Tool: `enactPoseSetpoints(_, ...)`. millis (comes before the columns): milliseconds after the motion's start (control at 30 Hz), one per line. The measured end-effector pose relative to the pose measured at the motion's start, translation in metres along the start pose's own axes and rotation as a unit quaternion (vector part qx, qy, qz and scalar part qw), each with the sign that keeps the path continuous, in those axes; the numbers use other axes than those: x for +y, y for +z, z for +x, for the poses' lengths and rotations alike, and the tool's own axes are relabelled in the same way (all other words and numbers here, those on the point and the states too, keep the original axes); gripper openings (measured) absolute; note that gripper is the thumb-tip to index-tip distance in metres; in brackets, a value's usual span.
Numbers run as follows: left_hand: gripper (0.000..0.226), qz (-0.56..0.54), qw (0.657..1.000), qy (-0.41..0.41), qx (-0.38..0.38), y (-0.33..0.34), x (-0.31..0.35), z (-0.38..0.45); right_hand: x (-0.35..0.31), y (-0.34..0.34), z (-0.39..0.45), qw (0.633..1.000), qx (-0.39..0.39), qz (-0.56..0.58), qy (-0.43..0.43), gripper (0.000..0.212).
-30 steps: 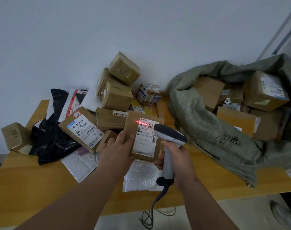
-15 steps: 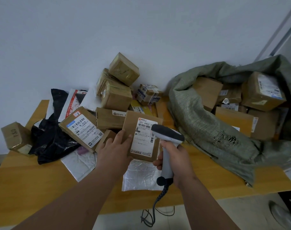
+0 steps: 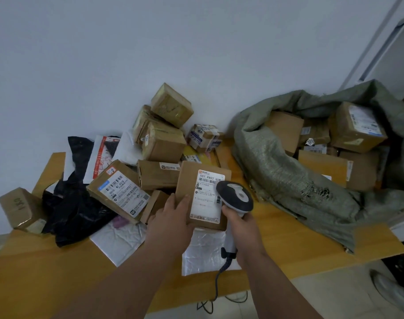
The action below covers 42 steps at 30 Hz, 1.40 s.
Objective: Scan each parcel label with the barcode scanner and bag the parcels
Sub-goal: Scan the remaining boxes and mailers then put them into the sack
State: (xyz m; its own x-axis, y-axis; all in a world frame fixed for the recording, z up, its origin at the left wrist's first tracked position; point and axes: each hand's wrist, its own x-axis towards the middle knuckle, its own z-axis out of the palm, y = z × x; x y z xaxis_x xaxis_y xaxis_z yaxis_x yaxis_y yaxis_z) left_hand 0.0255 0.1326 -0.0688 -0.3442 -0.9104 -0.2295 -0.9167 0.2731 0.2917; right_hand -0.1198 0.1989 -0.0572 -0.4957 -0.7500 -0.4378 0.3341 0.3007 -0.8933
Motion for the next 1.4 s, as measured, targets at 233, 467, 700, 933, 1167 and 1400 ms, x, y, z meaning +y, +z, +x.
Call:
enactPoseSetpoints(233,0.06,-0.052,0.992,0.071,0.091,-0.043,0.013,0.005,-0.019,0.005,-0.001,0.995,0.017,0.066,-0.068,0.017)
enactPoseSetpoints(467,0.059,-0.109,0.976,0.13,0.137,-0.062,0.047,0.012,-0.053,-0.017,-0.002,0.982,0.062,0.11,-0.14,0.026)
enactPoseSetpoints(700,0.054,-0.122,0.951,0.212,0.189,-0.077,0.116,0.029,-0.095,-0.065,0.014,0.962,0.125,0.152,-0.19,0.038)
enactPoseSetpoints(933,0.053,-0.141,0.951,0.217,0.171,-0.068,0.212,0.07,-0.138,-0.14,0.065,0.959,0.148,0.136,-0.198,0.027)
enactPoseSetpoints(1167,0.05,-0.155,0.962,0.183,0.129,-0.057,0.277,0.125,-0.172,-0.186,0.134,0.966,0.162,0.1,-0.173,0.059)
enactPoseSetpoints(1400,0.051,-0.182,0.969,0.158,0.054,-0.048,0.316,0.183,-0.195,-0.198,0.197,0.973,0.139,0.082,-0.166,0.035)
